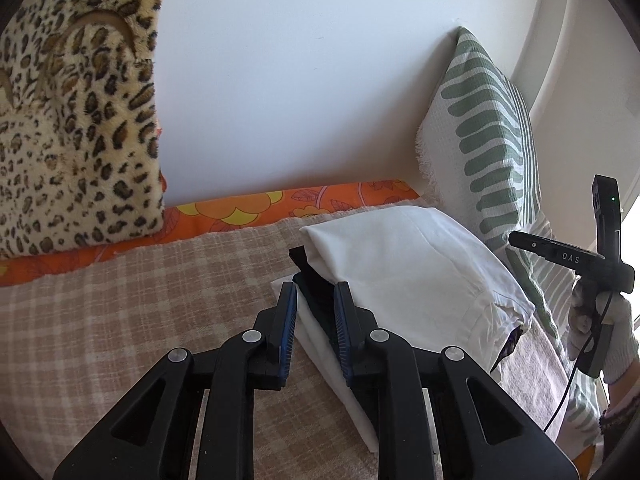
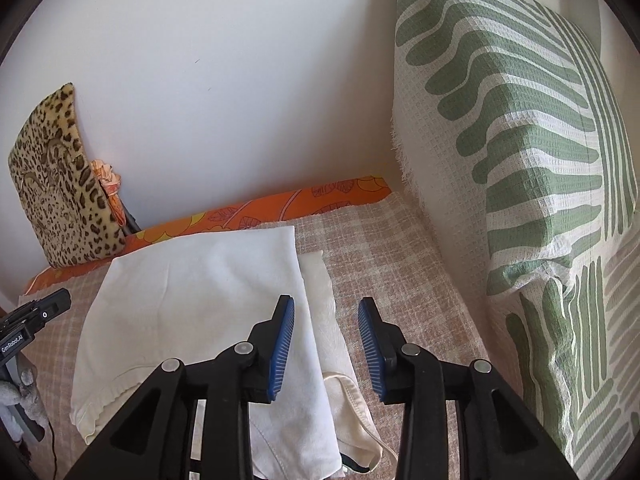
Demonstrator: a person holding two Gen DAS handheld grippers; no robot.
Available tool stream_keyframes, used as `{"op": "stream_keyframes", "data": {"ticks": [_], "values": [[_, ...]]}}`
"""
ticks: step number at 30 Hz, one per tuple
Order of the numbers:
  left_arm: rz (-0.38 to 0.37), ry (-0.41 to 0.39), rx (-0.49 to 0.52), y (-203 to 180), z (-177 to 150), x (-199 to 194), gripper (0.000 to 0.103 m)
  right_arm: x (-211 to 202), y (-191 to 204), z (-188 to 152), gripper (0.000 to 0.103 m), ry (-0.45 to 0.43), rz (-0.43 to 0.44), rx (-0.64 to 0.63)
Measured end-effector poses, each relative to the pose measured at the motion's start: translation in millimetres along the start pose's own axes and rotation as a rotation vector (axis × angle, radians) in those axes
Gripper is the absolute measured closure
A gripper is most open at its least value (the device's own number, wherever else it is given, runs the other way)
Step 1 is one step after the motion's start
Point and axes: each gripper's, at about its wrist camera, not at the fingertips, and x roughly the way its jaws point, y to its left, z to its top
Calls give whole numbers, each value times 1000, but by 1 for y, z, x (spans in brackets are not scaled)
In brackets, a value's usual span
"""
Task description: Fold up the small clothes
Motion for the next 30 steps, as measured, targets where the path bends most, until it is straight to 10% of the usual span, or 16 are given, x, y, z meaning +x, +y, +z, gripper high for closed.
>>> {"op": "stream_keyframes", "data": {"ticks": [5,8,30], "values": [[-16,-35,12,-8,-2,-37,82,-40,16,-4,46,-49,-6,6],[-16,-67,25,-15,-7,-62,53,-62,29,-9,43,-72,-10,-3],[29,-214,163,-39,-75,-212,23,-177,124,-94,6,-233,-28,-40]]}}
